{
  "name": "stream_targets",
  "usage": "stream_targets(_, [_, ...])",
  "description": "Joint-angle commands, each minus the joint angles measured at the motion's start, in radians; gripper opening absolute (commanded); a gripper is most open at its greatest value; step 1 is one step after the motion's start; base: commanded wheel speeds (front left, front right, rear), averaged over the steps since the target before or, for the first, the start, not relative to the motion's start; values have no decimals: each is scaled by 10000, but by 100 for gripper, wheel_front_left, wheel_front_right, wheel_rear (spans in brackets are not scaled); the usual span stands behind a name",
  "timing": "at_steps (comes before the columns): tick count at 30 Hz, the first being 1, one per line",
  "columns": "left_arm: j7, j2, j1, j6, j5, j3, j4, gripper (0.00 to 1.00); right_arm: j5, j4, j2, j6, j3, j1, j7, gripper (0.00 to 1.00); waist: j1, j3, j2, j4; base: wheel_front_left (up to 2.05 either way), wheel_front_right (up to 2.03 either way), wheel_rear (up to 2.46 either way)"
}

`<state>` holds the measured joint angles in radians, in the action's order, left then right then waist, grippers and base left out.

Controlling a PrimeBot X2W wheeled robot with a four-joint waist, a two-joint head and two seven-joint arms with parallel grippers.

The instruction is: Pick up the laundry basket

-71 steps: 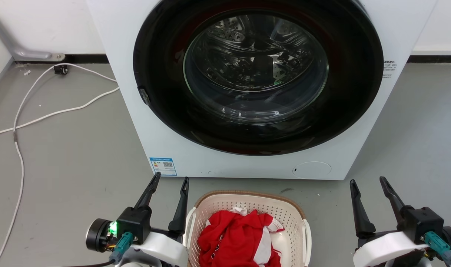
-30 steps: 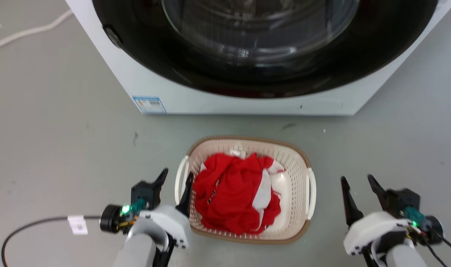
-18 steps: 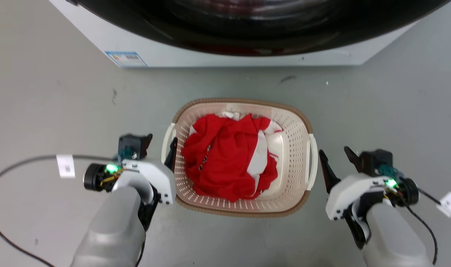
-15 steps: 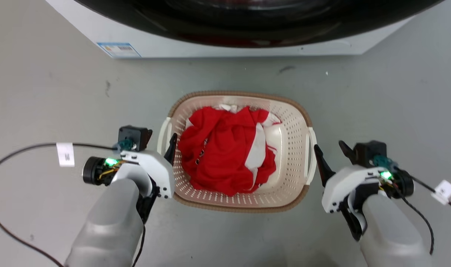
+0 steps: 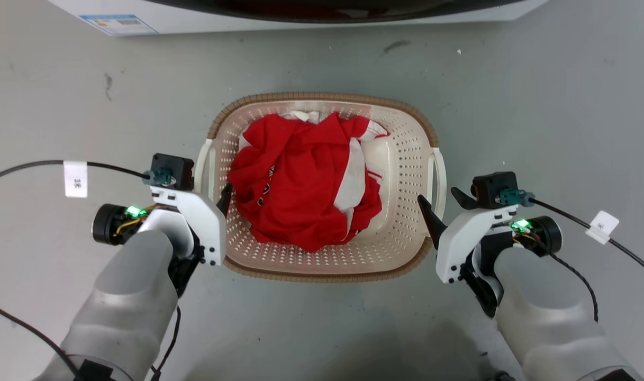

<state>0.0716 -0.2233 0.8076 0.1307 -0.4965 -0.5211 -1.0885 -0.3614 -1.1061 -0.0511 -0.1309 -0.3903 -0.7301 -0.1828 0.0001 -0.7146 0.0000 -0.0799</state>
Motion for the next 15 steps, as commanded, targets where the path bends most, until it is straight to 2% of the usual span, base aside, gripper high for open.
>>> stream_targets(1, [-45,-159,267,-4,-247,-215,6,100,-311,-107,9,5,-325,-331,34,100,-1,-300,0,-97,0,0,0])
stream_targets(12, [-503,-450,1098,-2,-1290,-1103,-241,100,-1575,-564,11,3,-1667,-1203,555,100,-1,-1047,0,-263,0,0,0])
stream_targets(13, [-592,-436,1190,-3,-1532,-1201,-305,99,-1825,-667,13,3,-1806,-1325,619,97,-1,-1124,0,-261,0,0,0])
stream_targets(14, [-603,-423,1222,-2,-1604,-1287,-307,38,-1877,-715,10,3,-1886,-1383,639,45,-1,-1149,0,-259,0,0,0])
stream_targets(15, [-590,-408,1258,-2,-1713,-1372,-271,0,-1955,-745,13,3,-1991,-1430,653,23,-1,-1172,0,-251,0,0,0])
